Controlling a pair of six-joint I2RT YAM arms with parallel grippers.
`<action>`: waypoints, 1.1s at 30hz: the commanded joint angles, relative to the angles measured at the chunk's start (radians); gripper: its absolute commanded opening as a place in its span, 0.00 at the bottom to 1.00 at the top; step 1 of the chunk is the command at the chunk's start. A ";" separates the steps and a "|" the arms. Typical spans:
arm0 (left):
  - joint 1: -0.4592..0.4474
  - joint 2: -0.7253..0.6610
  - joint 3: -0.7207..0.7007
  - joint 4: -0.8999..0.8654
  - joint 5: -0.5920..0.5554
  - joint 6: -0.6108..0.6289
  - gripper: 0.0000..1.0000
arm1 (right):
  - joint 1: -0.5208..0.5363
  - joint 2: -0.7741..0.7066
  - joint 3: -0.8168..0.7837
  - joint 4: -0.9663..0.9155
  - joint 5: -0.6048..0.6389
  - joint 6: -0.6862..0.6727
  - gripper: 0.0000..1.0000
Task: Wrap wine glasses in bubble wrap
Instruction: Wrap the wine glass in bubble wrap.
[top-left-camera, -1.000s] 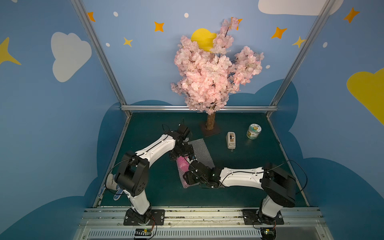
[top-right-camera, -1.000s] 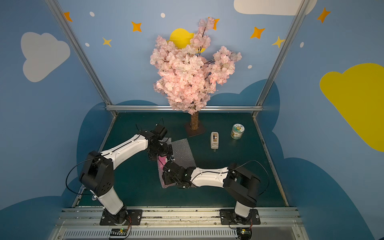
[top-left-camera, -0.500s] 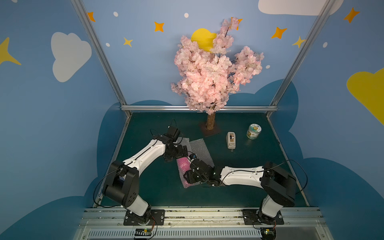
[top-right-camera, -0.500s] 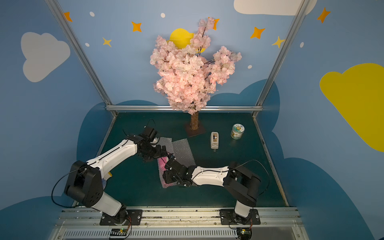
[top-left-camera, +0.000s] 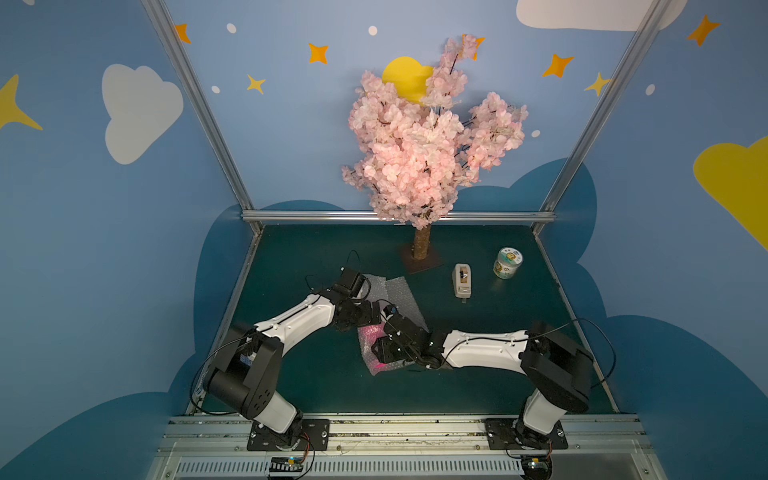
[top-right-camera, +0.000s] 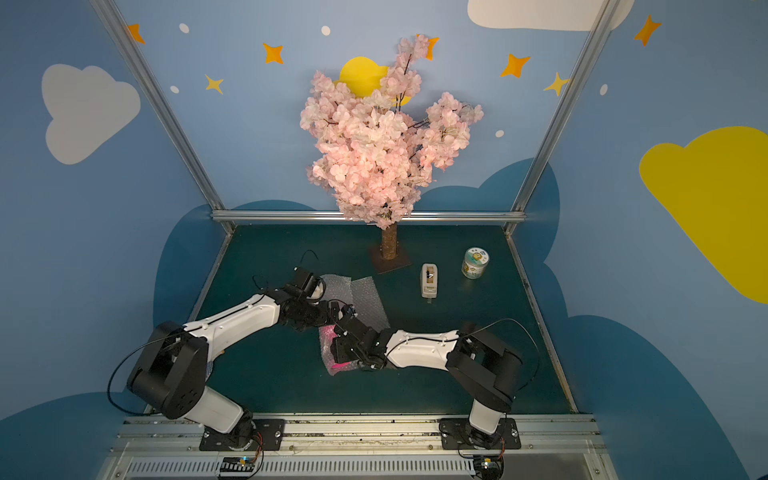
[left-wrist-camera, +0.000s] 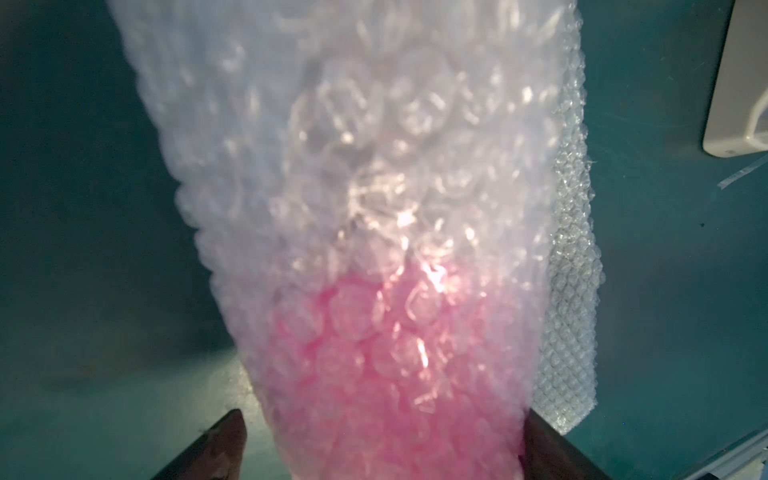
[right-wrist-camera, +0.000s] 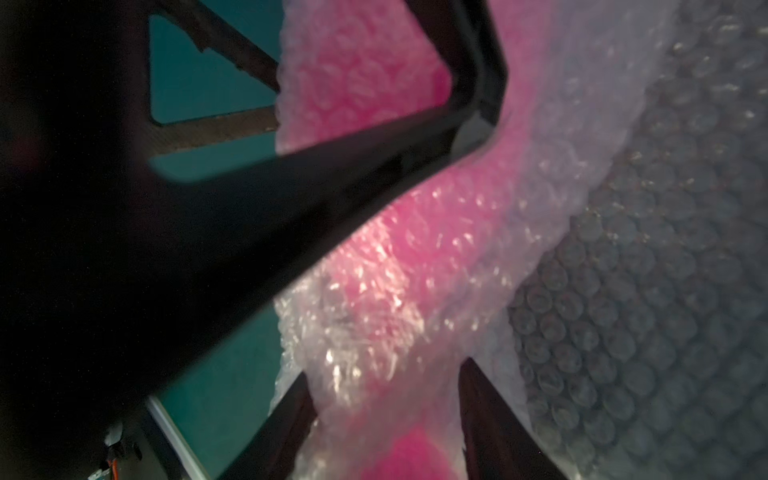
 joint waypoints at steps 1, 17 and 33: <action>-0.027 0.024 -0.006 0.054 -0.054 -0.002 0.99 | 0.006 -0.023 -0.011 -0.009 -0.028 -0.036 0.54; -0.052 0.101 0.081 -0.046 -0.153 -0.012 0.94 | -0.150 -0.338 -0.112 -0.223 -0.058 -0.062 0.65; -0.060 0.153 0.153 -0.137 -0.182 -0.005 0.93 | -0.564 -0.018 0.057 -0.353 -0.344 -0.315 0.60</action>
